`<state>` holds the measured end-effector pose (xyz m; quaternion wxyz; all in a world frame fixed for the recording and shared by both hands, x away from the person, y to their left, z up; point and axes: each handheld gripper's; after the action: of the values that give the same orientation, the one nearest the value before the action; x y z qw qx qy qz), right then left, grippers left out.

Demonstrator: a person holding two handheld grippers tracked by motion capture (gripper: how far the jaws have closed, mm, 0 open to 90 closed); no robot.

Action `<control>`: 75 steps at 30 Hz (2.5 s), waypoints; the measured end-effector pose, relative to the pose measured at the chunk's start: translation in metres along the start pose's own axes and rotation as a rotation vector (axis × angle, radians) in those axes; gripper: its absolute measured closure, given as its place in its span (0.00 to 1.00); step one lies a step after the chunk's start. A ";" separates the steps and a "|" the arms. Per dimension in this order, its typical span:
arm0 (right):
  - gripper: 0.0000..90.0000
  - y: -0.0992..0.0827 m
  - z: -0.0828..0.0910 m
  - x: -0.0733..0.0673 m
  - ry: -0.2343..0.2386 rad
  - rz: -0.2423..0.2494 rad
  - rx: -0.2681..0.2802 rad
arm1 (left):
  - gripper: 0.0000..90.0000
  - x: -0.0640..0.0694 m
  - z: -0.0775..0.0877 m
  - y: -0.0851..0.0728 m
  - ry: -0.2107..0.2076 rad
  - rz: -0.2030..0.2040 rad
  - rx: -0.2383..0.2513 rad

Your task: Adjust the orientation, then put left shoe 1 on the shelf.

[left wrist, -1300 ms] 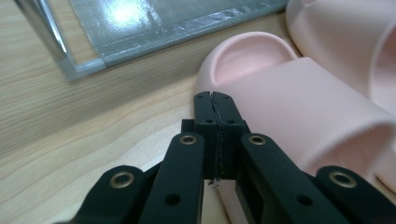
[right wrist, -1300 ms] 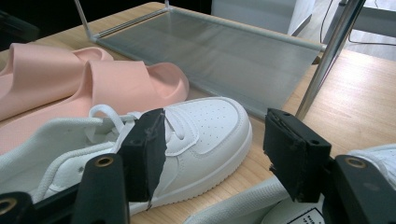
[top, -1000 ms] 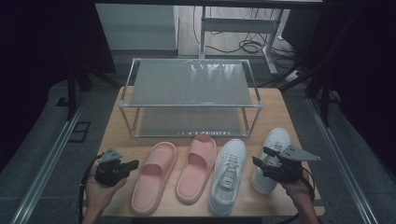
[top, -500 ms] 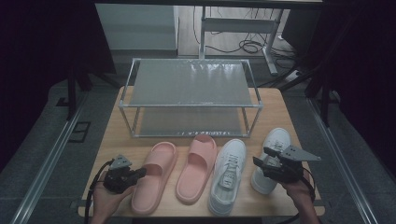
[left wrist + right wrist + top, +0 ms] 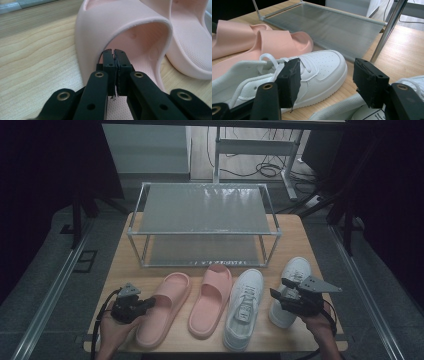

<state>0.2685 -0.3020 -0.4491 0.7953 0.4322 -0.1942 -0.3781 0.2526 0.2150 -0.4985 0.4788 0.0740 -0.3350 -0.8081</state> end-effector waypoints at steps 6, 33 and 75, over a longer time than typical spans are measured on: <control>0.44 0.000 0.000 0.001 -0.001 0.000 0.000 | 0.97 -0.001 0.000 0.001 0.006 0.002 0.003; 0.44 0.002 0.007 0.003 -0.008 -0.004 0.024 | 0.59 0.033 0.014 -0.006 -0.062 -0.038 0.061; 0.44 0.001 0.012 0.004 -0.022 -0.004 0.023 | 0.91 0.053 -0.041 0.015 0.021 -0.061 0.009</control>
<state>0.2634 -0.3115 -0.4416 0.7872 0.4376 -0.2066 -0.3822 0.2538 0.1475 -0.5100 0.4573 0.0945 -0.3311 -0.8200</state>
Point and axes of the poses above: each handheld gripper's, and its own axes: z roughly backward along the jaws, y roughly out of its top, x roughly to its right, and after that the axes turned 6 degrees about -x, right-handed
